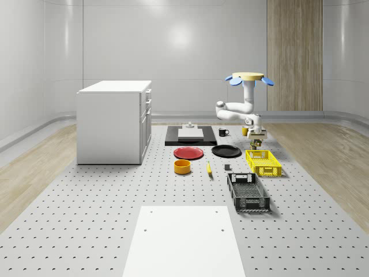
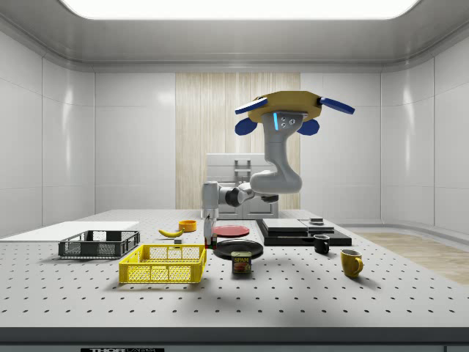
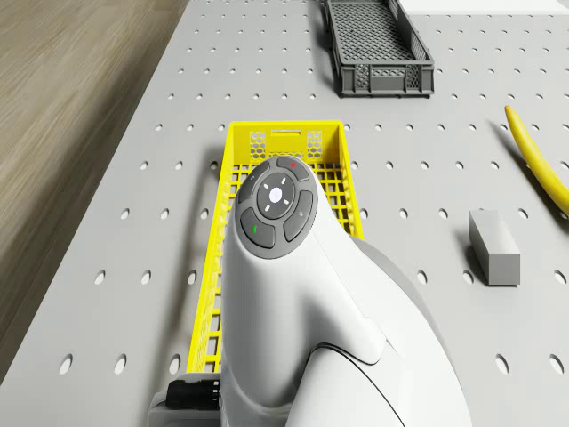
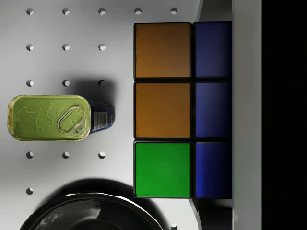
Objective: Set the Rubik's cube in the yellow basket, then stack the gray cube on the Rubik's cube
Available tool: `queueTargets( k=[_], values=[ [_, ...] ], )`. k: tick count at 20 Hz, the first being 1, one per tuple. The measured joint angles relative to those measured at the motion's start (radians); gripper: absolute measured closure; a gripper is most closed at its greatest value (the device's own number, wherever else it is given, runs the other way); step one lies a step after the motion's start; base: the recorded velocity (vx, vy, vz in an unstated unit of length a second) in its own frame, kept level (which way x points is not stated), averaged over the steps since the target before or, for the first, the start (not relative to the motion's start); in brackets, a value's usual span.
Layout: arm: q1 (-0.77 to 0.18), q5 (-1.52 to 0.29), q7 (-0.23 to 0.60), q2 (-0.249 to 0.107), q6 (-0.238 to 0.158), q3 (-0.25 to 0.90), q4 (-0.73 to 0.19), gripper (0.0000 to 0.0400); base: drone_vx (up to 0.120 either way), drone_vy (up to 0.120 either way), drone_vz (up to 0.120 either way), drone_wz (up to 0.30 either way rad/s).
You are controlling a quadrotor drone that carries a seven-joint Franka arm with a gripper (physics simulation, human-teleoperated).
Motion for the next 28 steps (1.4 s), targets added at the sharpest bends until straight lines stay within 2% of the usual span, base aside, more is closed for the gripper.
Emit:
queueTargets(
  k=[19, 24, 28],
  values=[
    [-0.003, 0.005, 0.003, -0.013, 0.012, 0.001, 0.001, 0.0075, 0.120, 0.000, 0.000, 0.000],
    [-0.004, 0.007, 0.003, -0.016, 0.015, 0.001, 0.001, 0.0075, 0.120, 0.000, -0.120, 0.000],
    [-0.005, 0.004, 0.004, -0.018, 0.018, -0.002, 0.002, 0.0075, 0.060, 0.000, 0.000, 0.000]
  ],
)
